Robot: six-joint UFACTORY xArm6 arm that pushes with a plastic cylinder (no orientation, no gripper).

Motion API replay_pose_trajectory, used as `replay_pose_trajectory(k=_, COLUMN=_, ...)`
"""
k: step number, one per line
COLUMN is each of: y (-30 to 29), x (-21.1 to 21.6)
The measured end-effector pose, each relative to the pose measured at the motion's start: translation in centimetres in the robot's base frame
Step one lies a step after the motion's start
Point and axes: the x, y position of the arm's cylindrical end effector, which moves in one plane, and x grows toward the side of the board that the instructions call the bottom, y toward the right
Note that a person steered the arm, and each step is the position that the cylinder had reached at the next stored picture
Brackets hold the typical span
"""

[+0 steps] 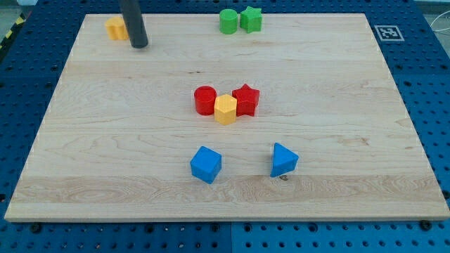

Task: Push the yellow heart slightly right

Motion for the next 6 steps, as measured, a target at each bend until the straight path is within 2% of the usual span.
replay_pose_trajectory(k=1, y=-5.2, x=1.4)
replay_pose_trajectory(k=2, y=-8.6, x=0.3)
replay_pose_trajectory(k=4, y=-6.2, x=-4.4)
replay_pose_trajectory(k=6, y=-3.7, x=-5.0)
